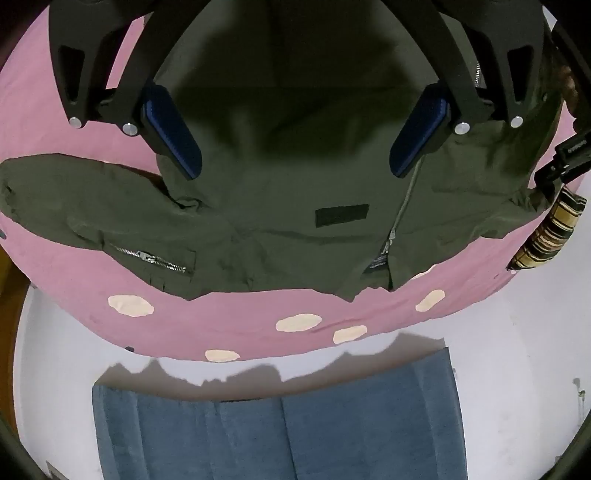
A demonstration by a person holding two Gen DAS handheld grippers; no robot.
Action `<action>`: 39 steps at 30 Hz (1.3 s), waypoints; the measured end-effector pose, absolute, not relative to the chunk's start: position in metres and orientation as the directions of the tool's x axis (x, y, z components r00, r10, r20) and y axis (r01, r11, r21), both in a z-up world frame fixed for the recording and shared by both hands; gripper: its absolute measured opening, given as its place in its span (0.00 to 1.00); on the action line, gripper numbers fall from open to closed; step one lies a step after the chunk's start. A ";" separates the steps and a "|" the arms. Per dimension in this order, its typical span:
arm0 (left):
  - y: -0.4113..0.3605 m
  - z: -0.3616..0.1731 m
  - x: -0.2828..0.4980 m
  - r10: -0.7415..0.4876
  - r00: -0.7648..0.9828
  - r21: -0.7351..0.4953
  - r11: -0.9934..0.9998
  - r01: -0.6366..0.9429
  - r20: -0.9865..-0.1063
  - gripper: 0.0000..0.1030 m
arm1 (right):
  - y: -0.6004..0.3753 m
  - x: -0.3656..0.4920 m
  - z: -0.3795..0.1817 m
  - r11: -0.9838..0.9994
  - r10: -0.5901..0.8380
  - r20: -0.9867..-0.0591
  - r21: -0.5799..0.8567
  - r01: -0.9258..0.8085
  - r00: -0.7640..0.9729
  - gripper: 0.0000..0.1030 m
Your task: Fold small clothes
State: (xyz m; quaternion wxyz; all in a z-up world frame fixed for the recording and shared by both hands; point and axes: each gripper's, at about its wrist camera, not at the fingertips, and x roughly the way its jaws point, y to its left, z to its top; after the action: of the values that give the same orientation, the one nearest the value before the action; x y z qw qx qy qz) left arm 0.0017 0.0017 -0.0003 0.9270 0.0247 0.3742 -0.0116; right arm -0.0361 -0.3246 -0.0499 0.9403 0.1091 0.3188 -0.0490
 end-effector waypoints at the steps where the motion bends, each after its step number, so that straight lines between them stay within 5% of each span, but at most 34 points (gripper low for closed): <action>1: 0.003 0.000 0.003 -0.005 0.717 0.030 0.999 0.036 -0.698 0.96 | -0.324 -0.035 -0.050 0.972 -0.020 -0.611 0.174 0.159 0.791 0.98; 39: -0.011 -0.001 -0.007 -0.024 0.711 0.031 0.997 0.064 -0.703 0.96 | -0.309 -0.037 -0.062 0.973 -0.009 -0.629 0.174 0.152 0.777 0.98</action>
State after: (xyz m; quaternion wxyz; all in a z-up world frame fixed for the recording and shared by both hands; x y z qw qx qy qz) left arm -0.0075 -0.0110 -0.0014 0.9245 0.0263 0.3796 -0.0237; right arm -0.0369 -0.3089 -0.0616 0.9365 0.1078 0.3308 -0.0428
